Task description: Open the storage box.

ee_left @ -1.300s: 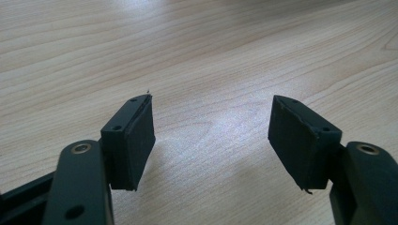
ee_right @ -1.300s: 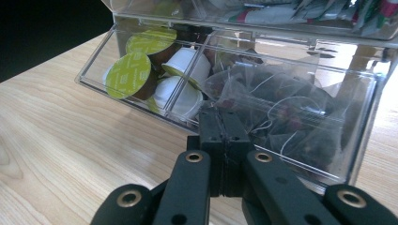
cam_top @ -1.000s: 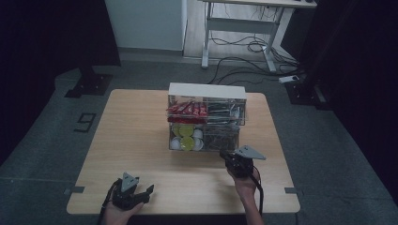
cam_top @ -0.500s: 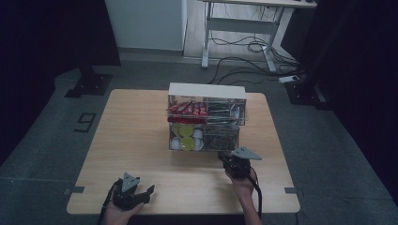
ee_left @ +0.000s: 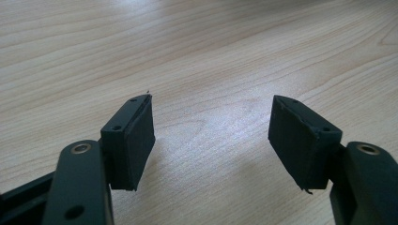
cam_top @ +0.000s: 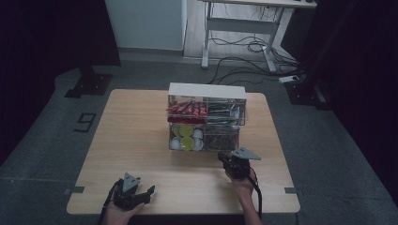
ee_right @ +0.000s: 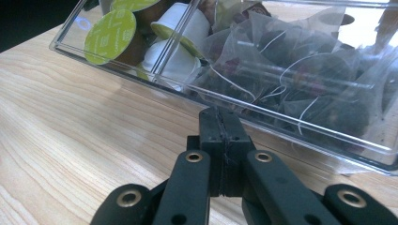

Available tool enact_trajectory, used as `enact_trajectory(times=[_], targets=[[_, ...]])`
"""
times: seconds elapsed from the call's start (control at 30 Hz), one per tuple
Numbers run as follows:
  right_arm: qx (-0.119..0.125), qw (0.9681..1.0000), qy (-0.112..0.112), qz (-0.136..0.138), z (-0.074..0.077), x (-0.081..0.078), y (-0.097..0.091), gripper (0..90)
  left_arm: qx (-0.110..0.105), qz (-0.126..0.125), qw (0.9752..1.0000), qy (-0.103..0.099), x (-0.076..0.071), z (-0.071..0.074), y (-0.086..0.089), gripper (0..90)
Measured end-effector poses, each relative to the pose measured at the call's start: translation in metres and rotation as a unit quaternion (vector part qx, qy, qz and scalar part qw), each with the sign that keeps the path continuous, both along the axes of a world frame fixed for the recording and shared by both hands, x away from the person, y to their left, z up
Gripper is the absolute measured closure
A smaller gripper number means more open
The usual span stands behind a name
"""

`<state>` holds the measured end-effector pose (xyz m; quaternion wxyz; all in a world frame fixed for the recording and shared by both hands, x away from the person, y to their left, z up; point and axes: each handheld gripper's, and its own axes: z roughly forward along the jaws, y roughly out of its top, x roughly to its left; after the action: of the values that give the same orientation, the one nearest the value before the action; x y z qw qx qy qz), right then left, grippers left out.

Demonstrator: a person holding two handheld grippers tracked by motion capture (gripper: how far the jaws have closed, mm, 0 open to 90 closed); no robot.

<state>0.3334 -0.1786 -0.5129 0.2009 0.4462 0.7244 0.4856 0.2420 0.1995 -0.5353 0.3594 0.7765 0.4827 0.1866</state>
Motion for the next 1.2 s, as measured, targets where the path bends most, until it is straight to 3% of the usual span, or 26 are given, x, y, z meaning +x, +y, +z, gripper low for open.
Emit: enact_trajectory(times=[0.47, 1.2], targets=[[-0.001, 1.0, 0.01, -0.001, -0.0047, 0.0011, -0.0004, 89.0, -0.005, -0.006, 1.0, 0.005, 0.0002, -0.0005, -0.0006, 31.7], [0.001, 1.0, -0.002, -0.006, -0.0001, -0.0026, -0.0031, 89.1, -0.003, 0.001, 1.0, 0.001, 0.0004, 0.0, 0.0015, 31.8]])
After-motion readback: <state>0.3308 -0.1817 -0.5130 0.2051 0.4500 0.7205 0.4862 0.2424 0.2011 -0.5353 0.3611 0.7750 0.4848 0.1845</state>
